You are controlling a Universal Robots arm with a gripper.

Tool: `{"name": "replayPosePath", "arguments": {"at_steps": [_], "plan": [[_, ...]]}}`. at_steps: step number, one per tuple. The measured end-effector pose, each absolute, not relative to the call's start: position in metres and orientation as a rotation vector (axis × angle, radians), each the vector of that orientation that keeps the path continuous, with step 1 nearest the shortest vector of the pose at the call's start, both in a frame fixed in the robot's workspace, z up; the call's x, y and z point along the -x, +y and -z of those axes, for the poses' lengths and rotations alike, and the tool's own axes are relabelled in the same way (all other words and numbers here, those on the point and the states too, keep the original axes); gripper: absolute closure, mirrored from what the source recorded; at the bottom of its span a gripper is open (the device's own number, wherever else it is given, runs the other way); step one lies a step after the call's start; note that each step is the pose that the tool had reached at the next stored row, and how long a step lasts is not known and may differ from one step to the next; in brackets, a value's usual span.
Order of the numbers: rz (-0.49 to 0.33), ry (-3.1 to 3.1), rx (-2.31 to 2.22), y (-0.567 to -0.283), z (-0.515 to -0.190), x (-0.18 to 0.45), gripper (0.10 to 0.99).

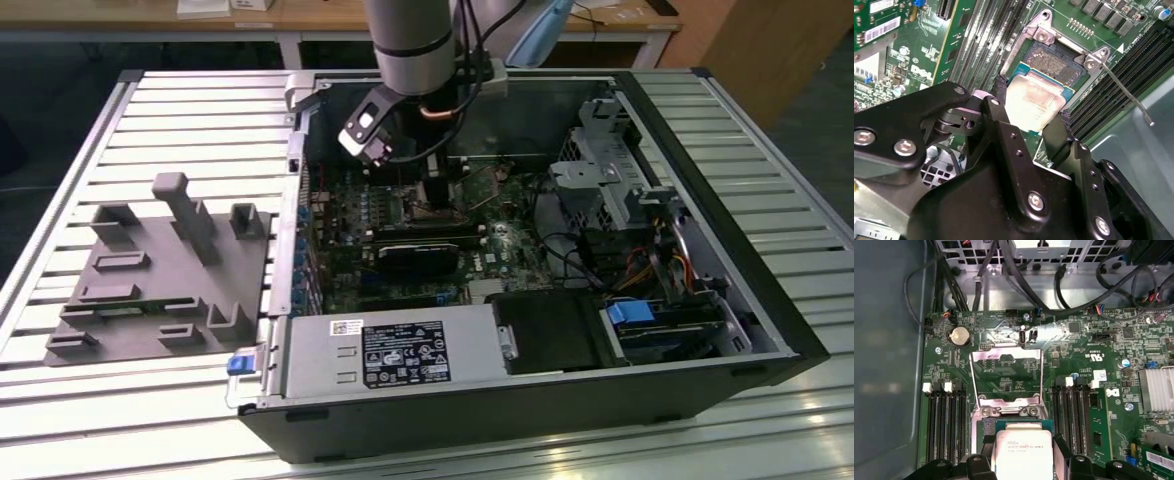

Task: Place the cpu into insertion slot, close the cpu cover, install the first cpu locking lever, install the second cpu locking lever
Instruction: 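Place the cpu into insertion slot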

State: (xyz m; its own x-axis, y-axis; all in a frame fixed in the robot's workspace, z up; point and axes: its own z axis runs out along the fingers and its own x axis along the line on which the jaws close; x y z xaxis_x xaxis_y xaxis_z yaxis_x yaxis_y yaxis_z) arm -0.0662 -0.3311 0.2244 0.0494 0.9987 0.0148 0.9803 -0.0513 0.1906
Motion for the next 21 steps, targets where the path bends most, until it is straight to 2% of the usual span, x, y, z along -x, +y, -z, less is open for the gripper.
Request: {"name": "replayPosePath", "arguments": {"at_steps": [21], "plan": [[-0.234,2.082,-2.183,-0.325,-0.206,0.069,0.549]]}}
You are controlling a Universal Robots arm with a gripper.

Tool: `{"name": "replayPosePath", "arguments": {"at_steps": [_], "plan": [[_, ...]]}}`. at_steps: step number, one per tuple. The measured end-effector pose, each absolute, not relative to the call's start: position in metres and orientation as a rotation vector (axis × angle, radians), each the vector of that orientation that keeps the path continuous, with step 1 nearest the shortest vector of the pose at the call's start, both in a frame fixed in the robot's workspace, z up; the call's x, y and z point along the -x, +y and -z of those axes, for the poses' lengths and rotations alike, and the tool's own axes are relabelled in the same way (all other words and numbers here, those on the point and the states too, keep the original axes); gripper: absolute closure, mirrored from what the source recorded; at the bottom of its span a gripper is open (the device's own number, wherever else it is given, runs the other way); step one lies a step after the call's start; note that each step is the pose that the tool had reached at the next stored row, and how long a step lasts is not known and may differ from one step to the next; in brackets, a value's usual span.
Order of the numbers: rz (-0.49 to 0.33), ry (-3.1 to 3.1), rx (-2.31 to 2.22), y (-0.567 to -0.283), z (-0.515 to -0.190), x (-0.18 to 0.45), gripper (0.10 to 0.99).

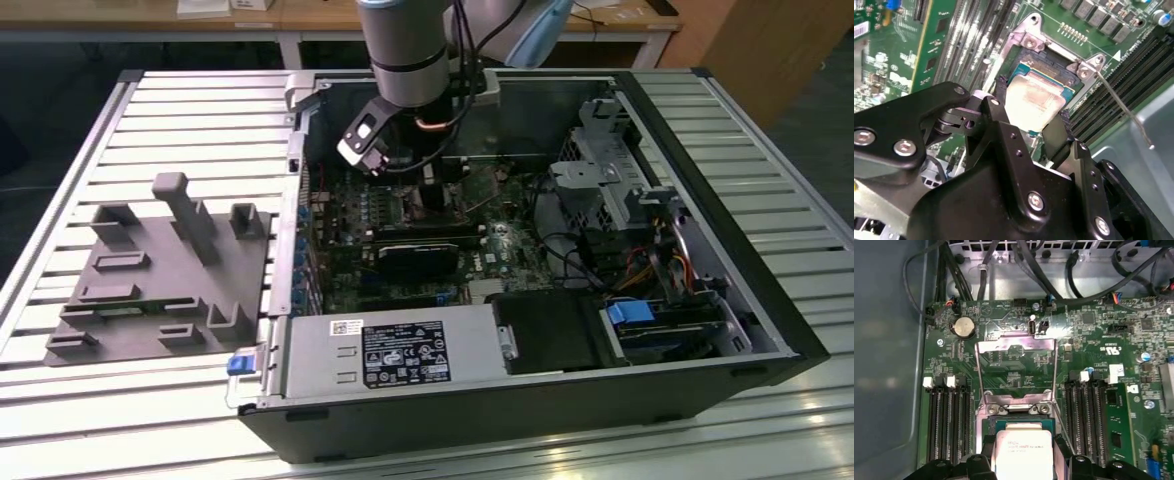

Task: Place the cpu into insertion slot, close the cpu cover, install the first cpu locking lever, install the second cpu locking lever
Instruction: 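Place the cpu into insertion slot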

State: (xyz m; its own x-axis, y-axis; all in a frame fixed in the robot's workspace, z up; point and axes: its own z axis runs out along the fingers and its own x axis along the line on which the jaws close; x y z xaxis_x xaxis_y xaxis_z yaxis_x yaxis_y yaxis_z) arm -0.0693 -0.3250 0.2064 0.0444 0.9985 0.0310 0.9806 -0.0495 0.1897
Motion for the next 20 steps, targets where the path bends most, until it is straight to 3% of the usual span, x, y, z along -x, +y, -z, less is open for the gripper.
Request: {"name": "replayPosePath", "arguments": {"at_steps": [20], "plan": [[-0.24,2.085,-2.185,-0.325,-0.194,0.07,0.549]]}}
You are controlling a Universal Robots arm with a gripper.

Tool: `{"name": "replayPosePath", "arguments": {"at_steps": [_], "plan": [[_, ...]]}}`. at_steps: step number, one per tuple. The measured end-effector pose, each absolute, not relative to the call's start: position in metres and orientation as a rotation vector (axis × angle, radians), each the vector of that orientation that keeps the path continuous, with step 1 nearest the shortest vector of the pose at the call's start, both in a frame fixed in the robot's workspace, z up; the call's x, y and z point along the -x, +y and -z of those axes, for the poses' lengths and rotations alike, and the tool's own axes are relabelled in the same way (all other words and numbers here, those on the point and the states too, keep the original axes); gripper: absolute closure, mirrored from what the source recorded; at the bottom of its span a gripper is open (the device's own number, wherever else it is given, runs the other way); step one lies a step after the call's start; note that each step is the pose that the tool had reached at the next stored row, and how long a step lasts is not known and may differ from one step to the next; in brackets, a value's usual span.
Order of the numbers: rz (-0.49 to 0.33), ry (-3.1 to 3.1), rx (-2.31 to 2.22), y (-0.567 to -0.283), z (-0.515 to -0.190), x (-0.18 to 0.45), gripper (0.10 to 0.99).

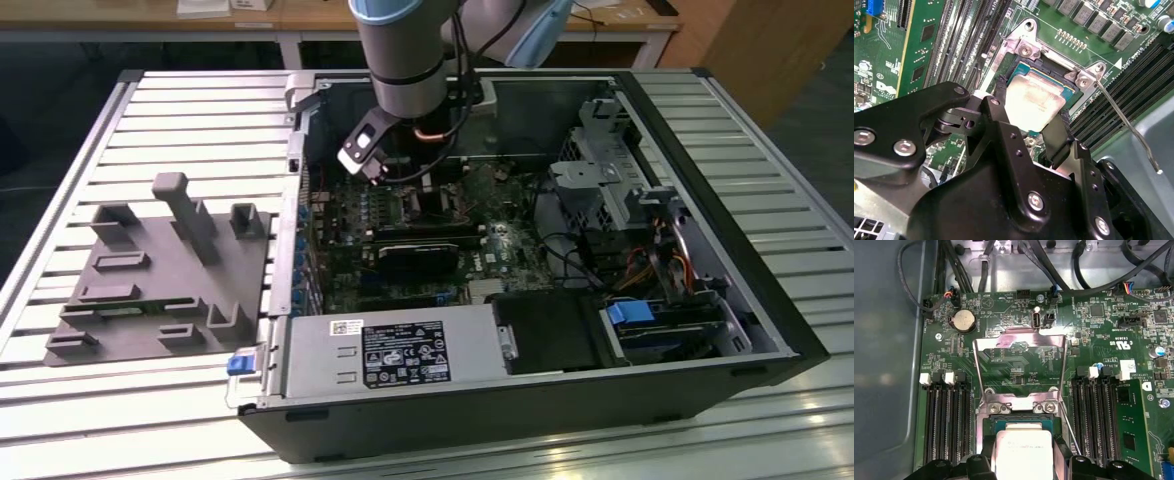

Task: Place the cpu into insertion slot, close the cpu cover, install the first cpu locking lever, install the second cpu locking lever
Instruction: 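Place the cpu into insertion slot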

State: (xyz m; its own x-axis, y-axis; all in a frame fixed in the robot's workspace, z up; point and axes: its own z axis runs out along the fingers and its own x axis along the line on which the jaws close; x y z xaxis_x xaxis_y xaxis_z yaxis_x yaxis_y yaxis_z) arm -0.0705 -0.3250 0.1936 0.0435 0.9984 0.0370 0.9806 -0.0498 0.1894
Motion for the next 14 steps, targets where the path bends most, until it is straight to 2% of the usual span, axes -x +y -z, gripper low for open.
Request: {"name": "replayPosePath", "arguments": {"at_steps": [14], "plan": [[-0.24,2.085,-2.185,-0.3244,-0.1924,0.0699,0.549]]}}
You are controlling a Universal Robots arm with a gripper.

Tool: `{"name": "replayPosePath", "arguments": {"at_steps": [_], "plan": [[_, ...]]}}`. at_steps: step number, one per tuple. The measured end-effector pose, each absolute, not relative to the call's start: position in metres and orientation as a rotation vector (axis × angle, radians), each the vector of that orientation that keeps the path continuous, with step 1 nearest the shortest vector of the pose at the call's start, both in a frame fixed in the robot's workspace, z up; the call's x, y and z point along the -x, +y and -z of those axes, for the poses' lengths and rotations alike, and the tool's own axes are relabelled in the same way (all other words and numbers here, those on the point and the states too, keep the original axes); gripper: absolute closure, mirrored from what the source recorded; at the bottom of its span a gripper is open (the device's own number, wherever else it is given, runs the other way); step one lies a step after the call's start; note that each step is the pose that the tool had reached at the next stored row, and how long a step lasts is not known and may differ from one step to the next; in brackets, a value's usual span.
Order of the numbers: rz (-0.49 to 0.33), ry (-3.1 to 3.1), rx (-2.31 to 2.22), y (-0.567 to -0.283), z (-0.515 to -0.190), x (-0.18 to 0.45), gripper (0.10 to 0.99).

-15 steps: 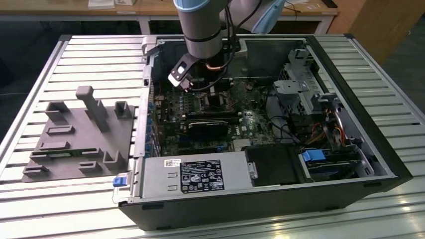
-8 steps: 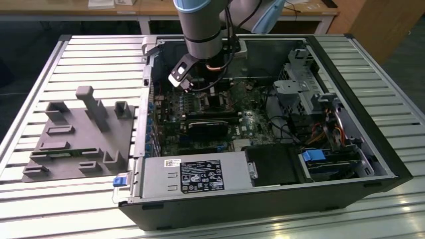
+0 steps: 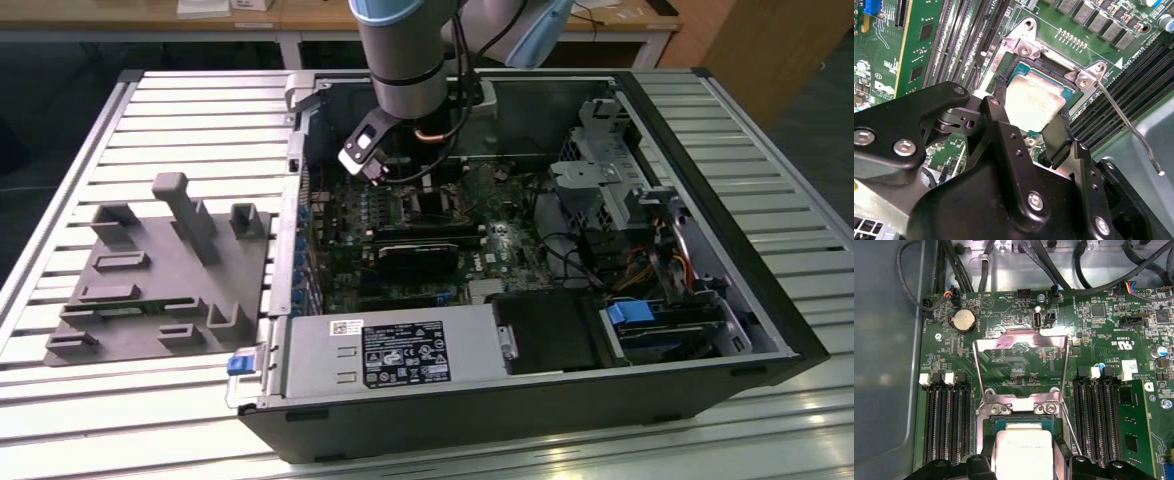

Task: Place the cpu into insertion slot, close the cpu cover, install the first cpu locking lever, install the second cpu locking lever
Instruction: 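Place the cpu into insertion slot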

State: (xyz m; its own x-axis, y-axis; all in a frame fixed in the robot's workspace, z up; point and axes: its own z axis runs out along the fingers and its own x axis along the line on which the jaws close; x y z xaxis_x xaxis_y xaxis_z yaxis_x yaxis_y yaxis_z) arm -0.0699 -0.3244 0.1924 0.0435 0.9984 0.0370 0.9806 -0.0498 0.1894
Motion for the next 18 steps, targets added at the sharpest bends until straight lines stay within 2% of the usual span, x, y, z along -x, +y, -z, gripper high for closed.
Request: {"name": "replayPosePath", "arguments": {"at_steps": [2,3,18], "plan": [[-0.24,2.085,-2.185,-0.3244,-0.1924,0.0698,0.537],[-0.24,2.085,-2.185,-0.3244,-0.1924,0.0698,0.475],[-0.255,2.089,-2.193,-0.3244,-0.199,0.0698,0.475]]}}
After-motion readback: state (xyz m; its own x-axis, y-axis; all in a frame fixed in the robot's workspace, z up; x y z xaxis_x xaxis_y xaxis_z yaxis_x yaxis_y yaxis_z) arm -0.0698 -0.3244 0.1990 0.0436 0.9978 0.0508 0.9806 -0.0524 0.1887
